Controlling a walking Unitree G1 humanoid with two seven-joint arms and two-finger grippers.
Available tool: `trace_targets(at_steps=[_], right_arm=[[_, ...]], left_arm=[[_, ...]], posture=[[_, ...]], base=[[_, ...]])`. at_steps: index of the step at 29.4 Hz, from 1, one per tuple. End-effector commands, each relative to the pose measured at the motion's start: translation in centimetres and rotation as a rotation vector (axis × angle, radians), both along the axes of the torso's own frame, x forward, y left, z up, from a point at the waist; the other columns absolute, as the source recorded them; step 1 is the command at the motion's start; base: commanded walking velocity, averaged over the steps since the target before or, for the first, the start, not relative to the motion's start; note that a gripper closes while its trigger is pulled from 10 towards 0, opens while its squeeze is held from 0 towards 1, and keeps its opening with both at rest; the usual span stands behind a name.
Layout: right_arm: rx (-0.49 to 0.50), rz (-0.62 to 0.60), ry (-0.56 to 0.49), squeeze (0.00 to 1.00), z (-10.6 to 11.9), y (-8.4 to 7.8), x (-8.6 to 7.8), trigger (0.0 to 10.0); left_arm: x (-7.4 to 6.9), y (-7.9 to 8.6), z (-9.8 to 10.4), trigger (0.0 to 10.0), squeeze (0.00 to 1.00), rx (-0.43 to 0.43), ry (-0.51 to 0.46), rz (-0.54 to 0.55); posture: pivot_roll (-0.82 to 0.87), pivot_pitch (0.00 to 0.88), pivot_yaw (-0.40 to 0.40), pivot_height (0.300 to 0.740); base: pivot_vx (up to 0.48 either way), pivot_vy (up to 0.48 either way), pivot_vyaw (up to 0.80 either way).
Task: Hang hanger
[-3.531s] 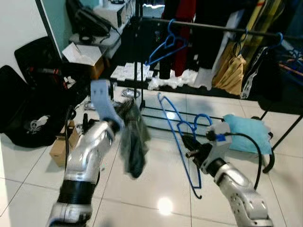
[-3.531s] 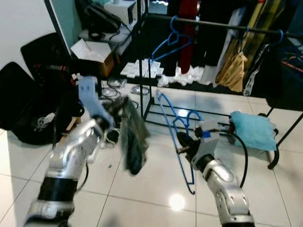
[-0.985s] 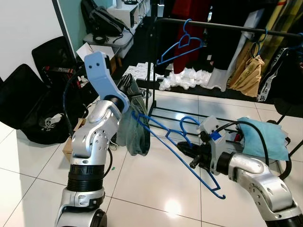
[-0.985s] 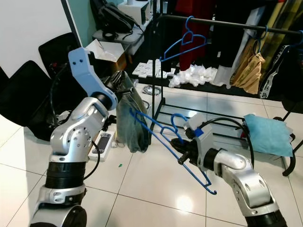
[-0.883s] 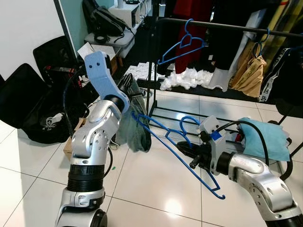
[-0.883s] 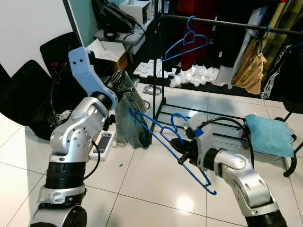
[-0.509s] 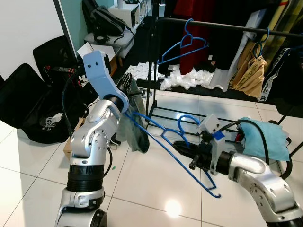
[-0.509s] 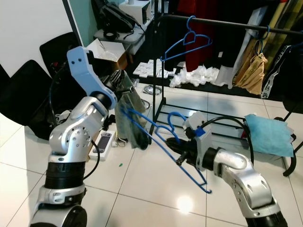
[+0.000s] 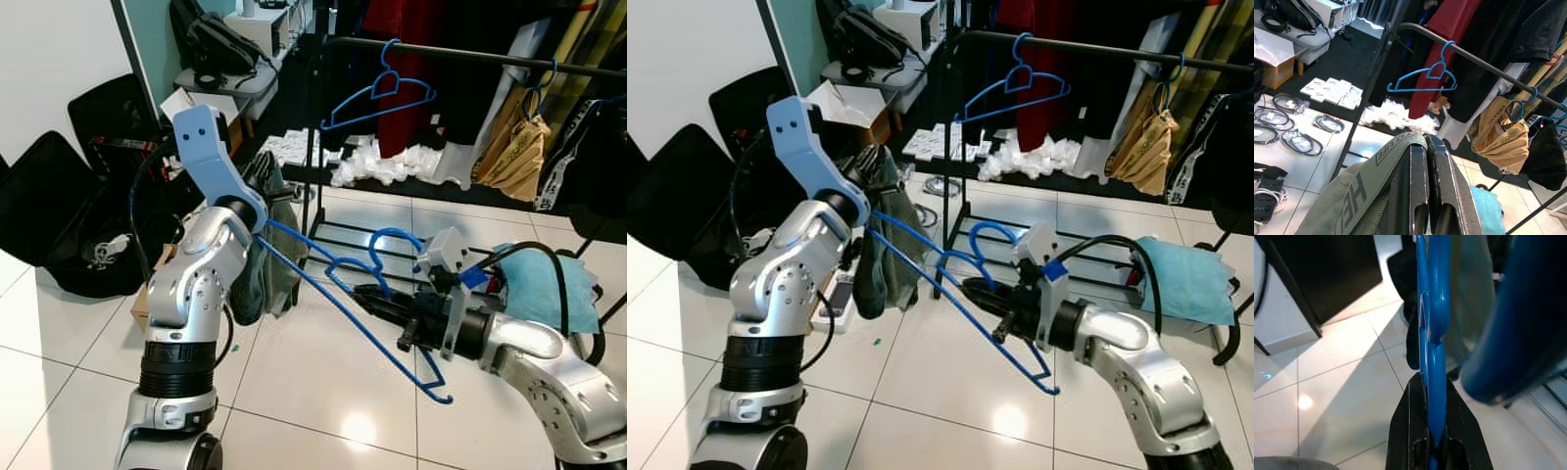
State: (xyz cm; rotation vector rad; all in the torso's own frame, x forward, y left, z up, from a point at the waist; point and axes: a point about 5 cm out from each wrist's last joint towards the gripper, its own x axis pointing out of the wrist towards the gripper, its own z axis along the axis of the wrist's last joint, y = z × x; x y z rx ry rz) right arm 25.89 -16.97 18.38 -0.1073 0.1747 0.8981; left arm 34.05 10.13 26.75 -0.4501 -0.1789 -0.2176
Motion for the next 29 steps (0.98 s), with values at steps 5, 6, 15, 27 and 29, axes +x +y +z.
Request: trace_targets(at_steps=[5,6,15,27,29], right_arm=[[-0.044,-0.025,0.025,0.00,-0.3,-0.3,-0.2,10.0],[-0.061,-0.037,0.033,0.00,-0.6,-0.4,-0.1,10.0],[-0.085,-0.086,0.049,0.00,-1.0,-0.8,0.5,10.0],[-0.085,-0.129,0.049,0.00,-1.4,-0.6,1.2,10.0],[-0.071,-0.138,0.045,0.00,-1.4,-0.5,1.4,10.0]], left_arm=[[0.1,0.2,0.0,10.0,0.00,-0.002,0.003,0.001],[0.1,0.1,0.1,10.0,0.00,-0.002,0.001,0.000],[-0.1,0.0,0.2,10.0,0.00,-0.011,-0.003,-0.007],[-0.4,-1.2,0.4,10.0,0.00,-0.075,-0.001,-0.083],[-0.6,-1.8,0.3,10.0,0.00,-0.099,0.010,-0.122]], posture=[[-0.04,0.074,0.020,0.740],[-0.04,0.074,0.019,0.740],[-0.04,0.072,0.017,0.740],[-0.04,0.070,0.014,0.740],[-0.04,0.070,0.014,0.740]], base=[[0.000,0.000,0.00],[0.000,0.000,0.00],[0.000,0.000,0.00],[0.000,0.000,0.00],[0.000,0.000,0.00]])
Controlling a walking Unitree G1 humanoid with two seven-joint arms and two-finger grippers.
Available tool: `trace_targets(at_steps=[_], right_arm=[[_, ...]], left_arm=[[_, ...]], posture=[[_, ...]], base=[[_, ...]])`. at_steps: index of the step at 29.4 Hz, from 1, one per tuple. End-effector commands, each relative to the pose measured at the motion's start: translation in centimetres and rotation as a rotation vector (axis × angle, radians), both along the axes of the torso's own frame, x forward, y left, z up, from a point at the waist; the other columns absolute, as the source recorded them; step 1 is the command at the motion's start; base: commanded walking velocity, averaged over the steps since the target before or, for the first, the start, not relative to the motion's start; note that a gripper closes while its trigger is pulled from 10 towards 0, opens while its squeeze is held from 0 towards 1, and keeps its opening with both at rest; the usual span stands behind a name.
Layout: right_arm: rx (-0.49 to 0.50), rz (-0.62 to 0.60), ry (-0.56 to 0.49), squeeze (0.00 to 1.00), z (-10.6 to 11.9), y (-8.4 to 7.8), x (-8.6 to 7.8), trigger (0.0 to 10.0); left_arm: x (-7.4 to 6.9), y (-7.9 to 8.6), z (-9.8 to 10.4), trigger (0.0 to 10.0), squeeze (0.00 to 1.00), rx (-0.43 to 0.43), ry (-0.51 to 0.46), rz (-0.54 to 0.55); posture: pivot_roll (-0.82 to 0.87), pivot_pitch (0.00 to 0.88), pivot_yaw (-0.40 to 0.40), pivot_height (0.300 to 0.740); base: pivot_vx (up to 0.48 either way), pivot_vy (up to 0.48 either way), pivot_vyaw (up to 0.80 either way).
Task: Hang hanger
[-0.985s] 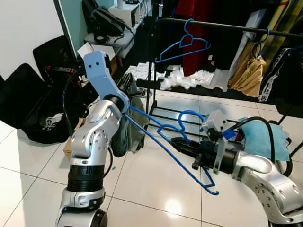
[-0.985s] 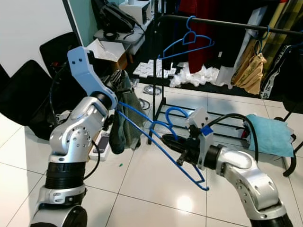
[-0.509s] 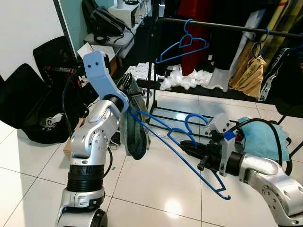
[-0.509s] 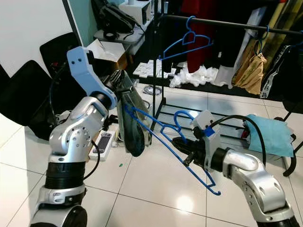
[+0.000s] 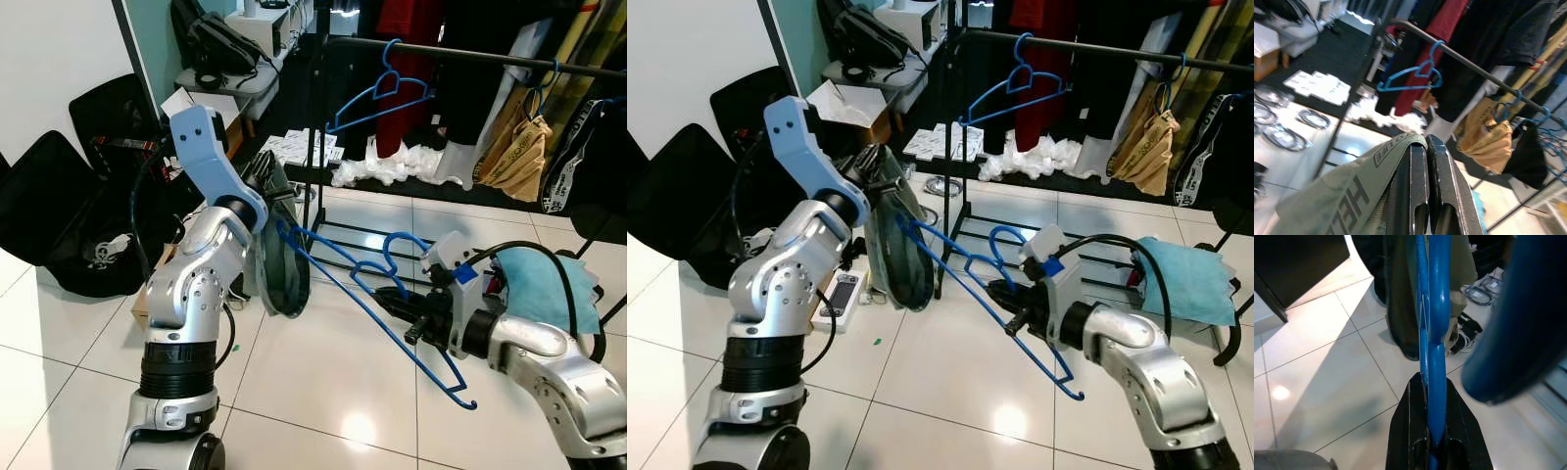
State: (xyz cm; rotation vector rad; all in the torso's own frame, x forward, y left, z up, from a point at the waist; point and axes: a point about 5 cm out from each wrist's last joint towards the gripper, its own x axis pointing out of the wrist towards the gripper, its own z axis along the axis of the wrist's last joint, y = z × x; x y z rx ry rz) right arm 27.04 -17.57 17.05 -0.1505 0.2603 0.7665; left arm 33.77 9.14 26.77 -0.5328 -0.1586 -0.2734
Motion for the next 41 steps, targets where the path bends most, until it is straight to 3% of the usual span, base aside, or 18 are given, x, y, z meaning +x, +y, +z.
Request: trace_targets(at_steps=[1,10,21,28,32,37,41], right_arm=[[0.017,-0.017,-0.006,0.00,0.0,0.1,0.3,10.0],[0.028,-0.102,-0.026,0.00,0.0,-0.5,1.3,10.0],[0.021,-0.313,-0.060,0.00,0.3,-2.5,3.0,10.0],[0.082,-0.261,-0.109,0.00,1.5,-1.6,3.0,10.0],[0.098,-0.297,-0.135,0.00,1.9,-1.9,3.3,10.0],[0.110,-0.358,-0.161,0.00,2.4,-2.7,3.8,10.0],[0.127,-0.497,-0.223,0.00,3.3,-4.5,4.5,10.0]], left_arm=[[-0.5,-1.2,0.2,10.0,0.00,-0.033,-0.002,-0.072],[-1.1,-2.3,0.3,10.0,0.00,-0.056,-0.008,-0.139],[-0.4,-0.2,0.4,10.0,0.00,-0.038,-0.004,-0.048],[-0.1,0.3,-1.0,10.0,0.00,0.003,0.056,0.005],[-0.1,0.5,-1.4,10.0,0.00,0.041,0.060,0.030],[-0.1,0.7,-1.6,10.0,0.00,0.052,0.065,0.041],[0.1,1.1,-1.6,10.0,0.00,0.053,0.069,0.049]], posture=[[-0.04,0.071,0.014,0.740],[-0.03,0.072,0.012,0.740],[-0.03,0.074,0.012,0.740],[-0.04,0.074,0.010,0.740],[-0.04,0.073,0.010,0.740],[-0.04,0.072,0.011,0.740],[-0.04,0.071,0.011,0.740]], base=[[0.000,0.000,0.00],[0.000,0.000,0.00],[0.000,0.000,0.00],[0.000,0.000,0.00],[0.000,0.000,0.00],[0.000,0.000,0.00],[0.000,0.000,0.00]])
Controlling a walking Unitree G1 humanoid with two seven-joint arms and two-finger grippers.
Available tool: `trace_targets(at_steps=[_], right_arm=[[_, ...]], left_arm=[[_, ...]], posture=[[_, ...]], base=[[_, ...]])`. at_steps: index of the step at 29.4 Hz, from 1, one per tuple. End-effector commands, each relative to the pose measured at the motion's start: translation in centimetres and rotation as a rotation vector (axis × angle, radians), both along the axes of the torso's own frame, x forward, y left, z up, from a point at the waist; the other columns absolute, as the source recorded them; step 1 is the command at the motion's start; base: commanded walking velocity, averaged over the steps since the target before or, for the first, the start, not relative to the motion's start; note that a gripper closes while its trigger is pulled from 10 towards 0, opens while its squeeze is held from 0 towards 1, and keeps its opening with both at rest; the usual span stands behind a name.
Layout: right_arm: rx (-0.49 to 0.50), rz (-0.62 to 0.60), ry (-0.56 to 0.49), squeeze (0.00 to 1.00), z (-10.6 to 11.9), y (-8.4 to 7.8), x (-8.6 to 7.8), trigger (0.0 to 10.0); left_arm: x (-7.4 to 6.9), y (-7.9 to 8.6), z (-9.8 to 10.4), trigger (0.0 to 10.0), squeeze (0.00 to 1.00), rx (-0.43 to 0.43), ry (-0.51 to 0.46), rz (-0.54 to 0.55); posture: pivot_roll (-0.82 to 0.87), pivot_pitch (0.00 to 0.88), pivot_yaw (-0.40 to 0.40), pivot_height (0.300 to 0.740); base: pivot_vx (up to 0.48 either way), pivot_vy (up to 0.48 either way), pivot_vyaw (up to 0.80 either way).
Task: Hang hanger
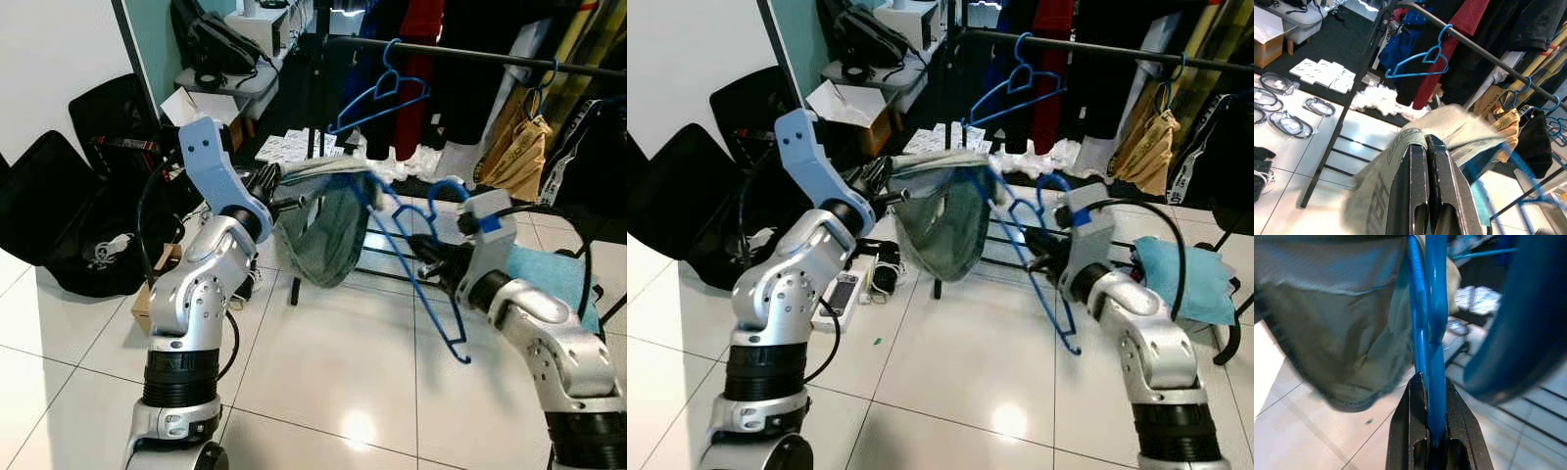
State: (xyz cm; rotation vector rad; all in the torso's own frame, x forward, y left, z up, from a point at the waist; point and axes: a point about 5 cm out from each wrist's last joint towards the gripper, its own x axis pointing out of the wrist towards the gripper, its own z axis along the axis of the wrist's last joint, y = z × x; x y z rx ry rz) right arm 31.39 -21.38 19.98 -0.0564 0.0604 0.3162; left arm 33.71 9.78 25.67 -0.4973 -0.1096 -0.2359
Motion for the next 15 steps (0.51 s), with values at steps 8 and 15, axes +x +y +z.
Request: trace_targets(at_steps=[8,15], right_arm=[[0.061,-0.104,-0.076,0.00,1.4,-1.4,0.4,10.0],[0.004,-0.025,0.021,0.00,-0.5,0.2,0.1,10.0]], left_arm=[[-0.2,-0.1,-0.6,10.0,0.00,0.005,0.012,-0.013],[-0.8,-1.9,-0.2,10.0,0.00,0.044,-0.031,-0.103]], posture=[[-0.04,0.077,0.011,0.740],[-0.03,0.080,0.011,0.740]], base=[[0.000,0.000,0.00],[0.000,0.000,0.00]])
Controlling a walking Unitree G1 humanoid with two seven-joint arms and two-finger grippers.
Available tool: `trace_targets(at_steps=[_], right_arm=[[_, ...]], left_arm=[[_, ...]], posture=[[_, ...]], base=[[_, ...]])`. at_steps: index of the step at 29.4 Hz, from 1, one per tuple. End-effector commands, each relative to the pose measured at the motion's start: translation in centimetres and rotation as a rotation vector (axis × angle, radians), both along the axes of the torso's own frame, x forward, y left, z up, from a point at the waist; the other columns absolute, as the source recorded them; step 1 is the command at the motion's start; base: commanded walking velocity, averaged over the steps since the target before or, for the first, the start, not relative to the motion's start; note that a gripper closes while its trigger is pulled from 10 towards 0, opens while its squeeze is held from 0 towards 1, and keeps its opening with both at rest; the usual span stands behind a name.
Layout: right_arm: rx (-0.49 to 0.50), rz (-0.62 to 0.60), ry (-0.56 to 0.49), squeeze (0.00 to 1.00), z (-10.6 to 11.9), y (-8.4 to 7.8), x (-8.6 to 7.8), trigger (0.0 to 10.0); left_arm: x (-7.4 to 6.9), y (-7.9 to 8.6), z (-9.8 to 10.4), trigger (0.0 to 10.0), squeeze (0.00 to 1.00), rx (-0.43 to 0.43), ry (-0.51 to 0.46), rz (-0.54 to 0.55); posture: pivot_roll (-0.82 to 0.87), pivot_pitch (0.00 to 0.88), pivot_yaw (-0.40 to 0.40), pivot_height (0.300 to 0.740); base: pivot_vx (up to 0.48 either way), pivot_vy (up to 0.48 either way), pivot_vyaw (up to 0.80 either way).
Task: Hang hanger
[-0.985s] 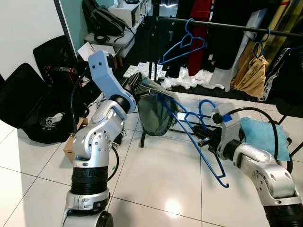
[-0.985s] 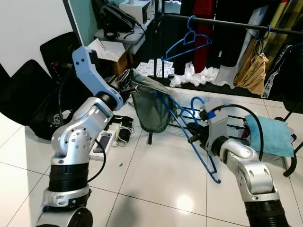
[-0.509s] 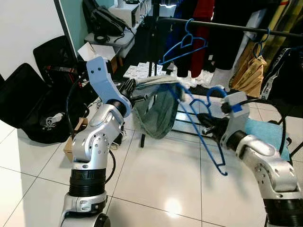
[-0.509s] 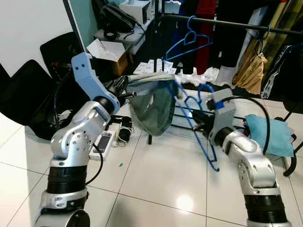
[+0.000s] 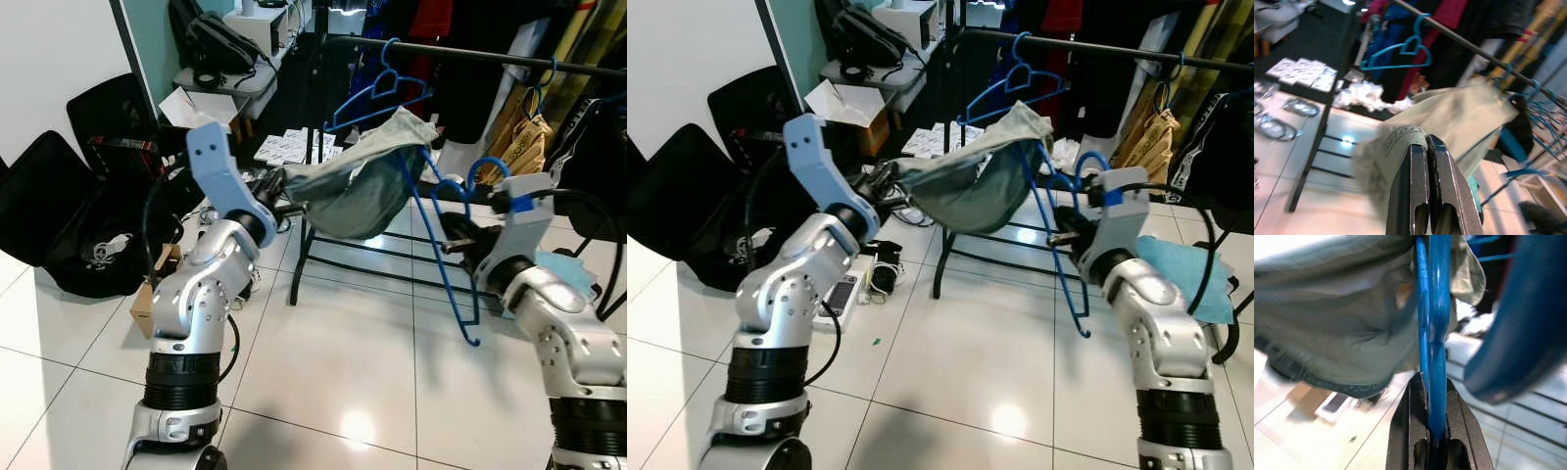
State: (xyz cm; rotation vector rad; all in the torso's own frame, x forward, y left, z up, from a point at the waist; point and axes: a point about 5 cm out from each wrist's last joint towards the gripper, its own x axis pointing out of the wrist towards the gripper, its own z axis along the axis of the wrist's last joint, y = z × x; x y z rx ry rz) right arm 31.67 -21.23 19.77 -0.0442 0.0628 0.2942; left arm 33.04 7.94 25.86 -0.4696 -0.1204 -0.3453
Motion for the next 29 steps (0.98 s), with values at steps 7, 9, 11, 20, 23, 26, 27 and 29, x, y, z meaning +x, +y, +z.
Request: trace_targets(at_steps=[7,9,11,20,23,26,27,29], right_arm=[[-0.016,-0.130,0.063,0.00,-0.9,-2.1,0.1,10.0],[-0.020,-0.167,0.069,0.00,-1.0,-2.8,0.2,10.0],[-0.023,-0.232,0.078,0.00,-1.1,-3.9,0.3,10.0],[-0.044,-0.346,0.093,0.00,-1.4,-5.4,0.2,10.0],[-0.019,-0.352,0.019,0.00,-0.3,-5.4,0.4,10.0],[0.004,-0.353,-0.021,0.00,0.4,-5.3,0.6,10.0],[0.004,-0.353,-0.021,0.00,0.4,-5.3,0.6,10.0],[0.056,-0.337,-0.064,0.00,1.1,-5.1,0.7,10.0]], left_arm=[[0.3,1.4,-0.7,10.0,0.00,0.036,0.016,0.064],[0.4,1.9,-0.7,10.0,0.00,0.034,0.017,0.084],[0.7,2.7,-0.6,10.0,0.00,0.034,0.016,0.118],[0.9,3.9,-1.5,10.0,0.00,0.045,0.064,0.176],[0.6,2.8,-2.0,10.0,0.00,0.047,0.079,0.132],[0.4,2.0,-2.2,10.0,0.00,0.050,0.084,0.095],[0.4,2.0,-2.2,10.0,0.00,0.050,0.084,0.095],[0.1,1.2,-2.4,10.0,0.00,0.056,0.083,0.050]], posture=[[-0.03,0.082,0.012,0.740],[-0.03,0.082,0.012,0.740],[-0.03,0.081,0.010,0.740],[-0.03,0.081,0.012,0.740],[-0.03,0.081,0.011,0.740],[-0.03,0.082,0.011,0.740],[-0.03,0.082,0.011,0.740],[-0.03,0.082,0.011,0.740]], base=[[0.000,0.000,0.00],[0.000,0.000,0.00],[0.000,0.000,0.00],[0.000,0.000,0.00],[0.000,0.000,0.00],[0.000,0.000,0.00],[0.000,0.000,0.00],[0.000,0.000,0.00]])
